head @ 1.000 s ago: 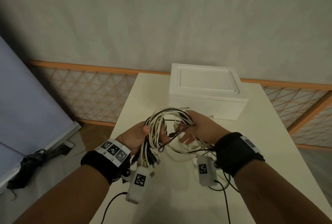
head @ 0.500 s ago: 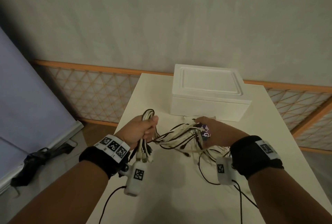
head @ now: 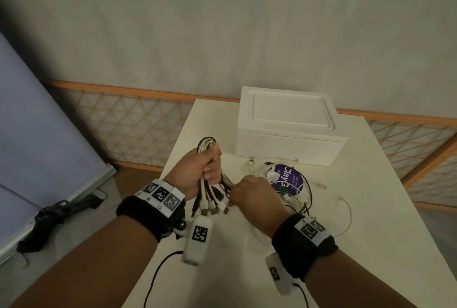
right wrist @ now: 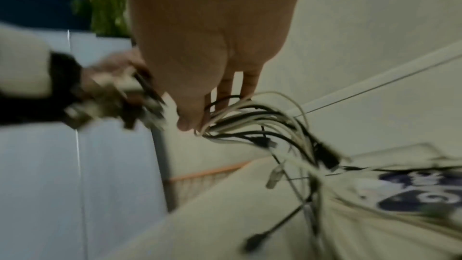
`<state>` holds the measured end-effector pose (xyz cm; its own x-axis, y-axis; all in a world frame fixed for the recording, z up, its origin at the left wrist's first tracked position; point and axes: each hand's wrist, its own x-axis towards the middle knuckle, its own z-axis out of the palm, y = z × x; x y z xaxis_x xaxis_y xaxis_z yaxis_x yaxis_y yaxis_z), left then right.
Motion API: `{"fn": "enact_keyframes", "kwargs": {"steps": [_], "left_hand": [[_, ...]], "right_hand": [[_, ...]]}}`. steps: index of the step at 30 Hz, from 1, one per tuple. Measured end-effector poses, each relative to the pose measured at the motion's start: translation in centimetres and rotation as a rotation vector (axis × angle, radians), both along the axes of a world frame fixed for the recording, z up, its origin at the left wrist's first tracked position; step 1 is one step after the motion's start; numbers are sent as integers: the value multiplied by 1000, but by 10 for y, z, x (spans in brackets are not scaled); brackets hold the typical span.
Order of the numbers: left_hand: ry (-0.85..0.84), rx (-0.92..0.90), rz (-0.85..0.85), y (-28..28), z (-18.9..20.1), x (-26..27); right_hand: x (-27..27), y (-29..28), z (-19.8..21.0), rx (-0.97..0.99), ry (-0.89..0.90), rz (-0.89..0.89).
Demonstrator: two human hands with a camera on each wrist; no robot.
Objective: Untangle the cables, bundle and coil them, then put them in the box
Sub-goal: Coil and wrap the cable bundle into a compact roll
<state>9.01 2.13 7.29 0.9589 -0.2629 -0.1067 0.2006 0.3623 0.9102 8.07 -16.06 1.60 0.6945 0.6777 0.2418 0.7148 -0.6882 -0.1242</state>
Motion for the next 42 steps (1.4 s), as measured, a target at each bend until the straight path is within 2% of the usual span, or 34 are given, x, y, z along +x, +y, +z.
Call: {"fn": "enact_keyframes", "kwargs": {"steps": [2,4,6,7,8,9,11,12,15,17,20,23,30,33,37,39,42], "left_hand": [[59,22,-110,1,-3,-6],[70,153,-179,0,-5,-11],[39,343,-201,-4,-6,-14],[28,429,-206,-7,-4,-15],[20,488,-215,-11,-1,-16],[13,525,-223,-15,1,-16],[9,564,-214,-22,7,-15],[4,575,-220,-24,8,-15],[-28,649,-298,-28,9,-19],[-22,668,-284,-32,6,-23],[-60,693,-253,-41,6,-26],[-101,706,-263,-40,6,-35],[-92,745,-424,-17,2,-58],[-51,755,-401,-7,-1,-55],[-55,828,-343,-16,-7,-35],[-69,908,-273,-21,-10,-22],[-94,952,-217,-33,-11,-9]], "right_hand": [[10,-13,-4,-122,22,-109],[22,-26,0,-110,93,-218],[25,-32,15,243,183,-246],[24,-29,24,438,141,-204],[23,-24,33,550,88,-118],[22,-17,41,573,67,-7],[24,-3,48,464,85,167],[27,-1,46,401,91,181],[38,-9,30,245,34,107],[39,-15,20,243,22,80],[35,-17,16,327,81,0],[35,-29,9,359,249,-150],[37,-101,-15,6,255,-514],[36,-120,-10,-112,237,-566],[46,-116,2,-159,322,-636],[49,-111,8,-193,374,-585],[45,-81,26,-137,361,-325]]}}
